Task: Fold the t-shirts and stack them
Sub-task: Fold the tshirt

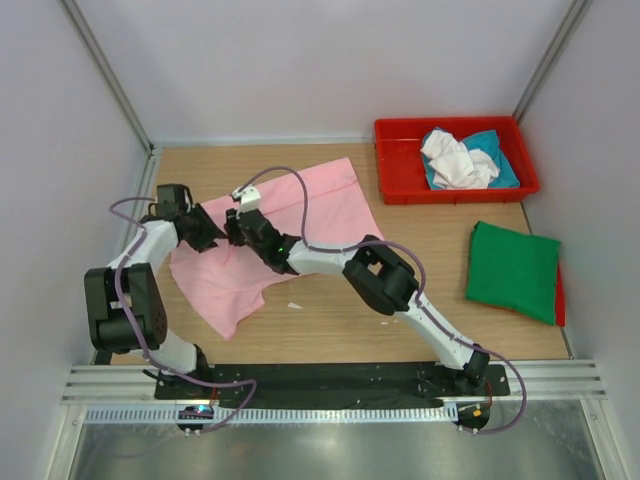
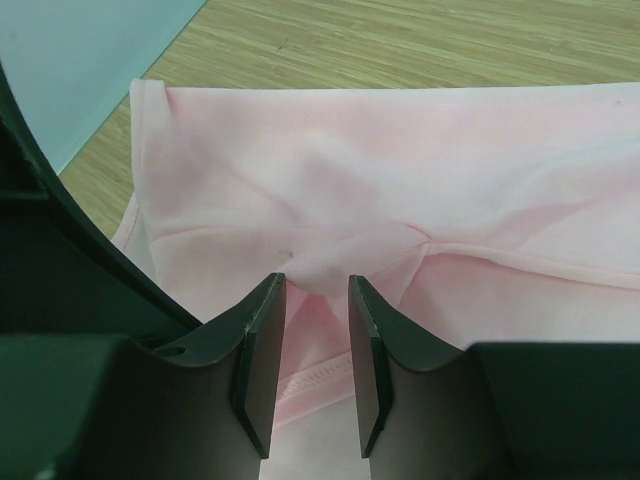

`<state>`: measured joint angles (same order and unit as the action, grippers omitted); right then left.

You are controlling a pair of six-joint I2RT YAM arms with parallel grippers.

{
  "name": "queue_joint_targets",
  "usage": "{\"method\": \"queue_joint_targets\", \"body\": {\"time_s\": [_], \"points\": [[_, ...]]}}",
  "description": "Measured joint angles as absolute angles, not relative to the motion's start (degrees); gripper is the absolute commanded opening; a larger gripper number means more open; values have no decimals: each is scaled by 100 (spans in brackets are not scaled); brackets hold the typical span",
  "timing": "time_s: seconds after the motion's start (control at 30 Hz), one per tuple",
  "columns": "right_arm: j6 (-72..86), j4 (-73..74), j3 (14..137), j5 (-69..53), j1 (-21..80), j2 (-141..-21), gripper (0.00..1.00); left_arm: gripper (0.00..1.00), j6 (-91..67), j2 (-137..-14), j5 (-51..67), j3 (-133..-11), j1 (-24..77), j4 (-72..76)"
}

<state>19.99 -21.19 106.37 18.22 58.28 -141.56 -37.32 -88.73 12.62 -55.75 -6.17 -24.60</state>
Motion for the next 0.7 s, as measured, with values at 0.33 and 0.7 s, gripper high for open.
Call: {"method": "queue_joint_targets", "body": {"time_s": [0.33, 0.7], "points": [[1719, -1763, 10927, 1745, 5843, -14534, 38, 24, -3854, -8801, 1264, -5470, -886, -2421], [1570, -1730, 10667, 1809, 5843, -14473, 51, 20, -3863, -8840, 1286, -5367, -913, -2381]]}}
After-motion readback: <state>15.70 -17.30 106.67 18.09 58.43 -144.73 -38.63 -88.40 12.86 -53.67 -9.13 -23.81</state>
